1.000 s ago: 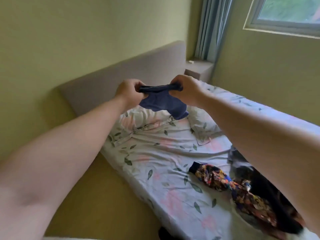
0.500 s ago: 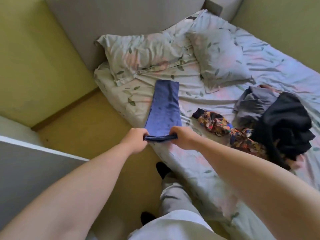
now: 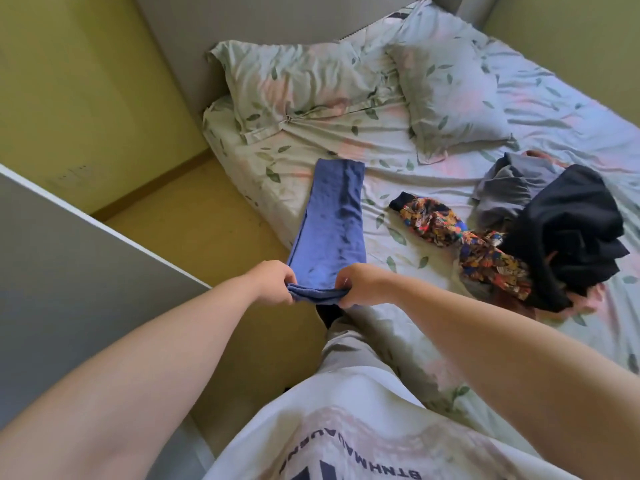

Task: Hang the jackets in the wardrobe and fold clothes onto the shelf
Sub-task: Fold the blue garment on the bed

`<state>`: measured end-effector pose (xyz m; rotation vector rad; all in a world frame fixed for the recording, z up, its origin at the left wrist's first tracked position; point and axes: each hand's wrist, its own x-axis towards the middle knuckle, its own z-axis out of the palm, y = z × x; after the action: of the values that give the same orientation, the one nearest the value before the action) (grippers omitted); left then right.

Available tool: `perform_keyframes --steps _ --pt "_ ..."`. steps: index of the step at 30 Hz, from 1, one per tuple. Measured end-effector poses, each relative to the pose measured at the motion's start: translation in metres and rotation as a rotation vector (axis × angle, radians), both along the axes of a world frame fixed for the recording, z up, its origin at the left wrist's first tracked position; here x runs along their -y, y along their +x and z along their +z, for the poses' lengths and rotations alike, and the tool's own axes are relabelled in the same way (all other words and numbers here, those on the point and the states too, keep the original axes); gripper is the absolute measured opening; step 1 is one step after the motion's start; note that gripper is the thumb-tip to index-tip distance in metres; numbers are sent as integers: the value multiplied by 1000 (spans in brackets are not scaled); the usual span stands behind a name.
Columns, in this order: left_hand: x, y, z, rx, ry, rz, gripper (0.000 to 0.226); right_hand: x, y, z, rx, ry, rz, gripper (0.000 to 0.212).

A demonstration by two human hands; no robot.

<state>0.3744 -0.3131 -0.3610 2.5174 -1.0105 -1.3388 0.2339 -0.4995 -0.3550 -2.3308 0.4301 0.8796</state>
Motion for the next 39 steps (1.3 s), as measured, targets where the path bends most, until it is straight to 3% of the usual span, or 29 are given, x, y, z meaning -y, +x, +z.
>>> perform_keyframes --steps 4,11,21,31,39 --pt "-7 -1 3 -88 50 16 20 -10 -2 7 -30 42 43 24" --pt "14 19 11 -39 -79 23 15 6 8 5 58 20 -49 20" --pt "131 119 -16 -12 -158 108 12 121 100 -30 152 54 -275 23" --pt "288 255 -148 17 -58 296 3 271 257 -168 137 107 -376 24" --pt "351 324 -261 8 -73 345 14 327 325 -278 75 90 -401 23"
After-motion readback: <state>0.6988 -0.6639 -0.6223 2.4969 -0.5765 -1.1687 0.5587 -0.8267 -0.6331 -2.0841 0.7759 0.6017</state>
